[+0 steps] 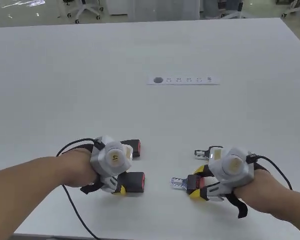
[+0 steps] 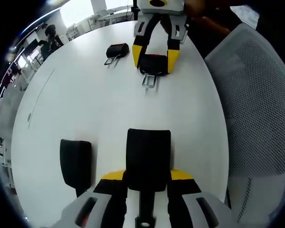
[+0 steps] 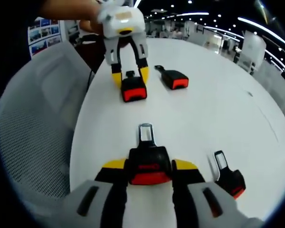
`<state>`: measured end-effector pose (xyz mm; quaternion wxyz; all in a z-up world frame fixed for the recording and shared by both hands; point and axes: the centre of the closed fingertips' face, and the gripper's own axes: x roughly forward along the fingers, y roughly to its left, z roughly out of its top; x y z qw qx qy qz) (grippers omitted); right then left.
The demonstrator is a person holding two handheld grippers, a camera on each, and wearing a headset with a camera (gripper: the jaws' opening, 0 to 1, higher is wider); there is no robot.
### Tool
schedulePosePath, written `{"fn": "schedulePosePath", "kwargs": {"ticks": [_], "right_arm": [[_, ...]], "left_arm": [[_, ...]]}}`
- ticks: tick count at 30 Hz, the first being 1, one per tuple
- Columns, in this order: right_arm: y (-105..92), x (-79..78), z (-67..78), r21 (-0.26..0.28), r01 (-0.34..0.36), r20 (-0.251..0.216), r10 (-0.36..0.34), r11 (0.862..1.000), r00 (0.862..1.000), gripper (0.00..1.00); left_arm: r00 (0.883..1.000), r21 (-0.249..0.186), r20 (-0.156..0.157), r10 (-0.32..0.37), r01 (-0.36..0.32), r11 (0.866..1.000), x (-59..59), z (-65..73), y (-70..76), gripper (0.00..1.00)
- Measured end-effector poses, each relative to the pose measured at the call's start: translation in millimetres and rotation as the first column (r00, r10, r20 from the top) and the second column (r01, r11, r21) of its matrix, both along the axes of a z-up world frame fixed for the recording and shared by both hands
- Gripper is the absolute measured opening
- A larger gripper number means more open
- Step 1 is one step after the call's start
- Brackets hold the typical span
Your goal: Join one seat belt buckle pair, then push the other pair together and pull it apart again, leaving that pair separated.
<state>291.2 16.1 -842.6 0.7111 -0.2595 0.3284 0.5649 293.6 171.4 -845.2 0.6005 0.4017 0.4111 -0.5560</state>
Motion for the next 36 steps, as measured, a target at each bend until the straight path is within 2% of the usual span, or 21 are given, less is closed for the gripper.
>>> {"fn": "schedulePosePath", "kwargs": {"ticks": [7, 13, 21, 28, 36], "right_arm": [[27.6, -3.1, -0.2, 0.005, -0.026, 0.012, 0.026, 1.0, 1.0, 0.36], [44.6, 2.3, -1.2, -0.025, -0.027, 0.027, 0.028, 0.999, 0.999, 0.36], [55.3, 4.5, -2.2, -0.048, -0.038, 0.025, 0.039, 0.998, 0.999, 0.36], [59.7, 4.7, -2.3, -0.098, -0.088, 0.037, 0.092, 0.991, 0.995, 0.36], [70.1, -0.6, -3.0, -0.107, -0.104, 0.044, 0.109, 0.989, 0.993, 0.36]], "left_arm": [[1.0, 0.007, 0.0, -0.002, 0.002, 1.0, 0.8, -0.3, -0.1, 0.33], [1.0, 0.004, 0.004, 0.004, -0.004, 1.0, 1.2, -0.1, 0.1, 0.33], [1.0, 0.01, 0.007, 0.008, -0.008, 1.0, 1.5, -0.5, 0.0, 0.33], [1.0, 0.014, 0.014, 0.01, -0.01, 1.0, 1.5, -0.5, 0.0, 0.33], [1.0, 0.018, 0.015, 0.009, -0.009, 1.0, 1.3, -0.5, -0.4, 0.33]]}}
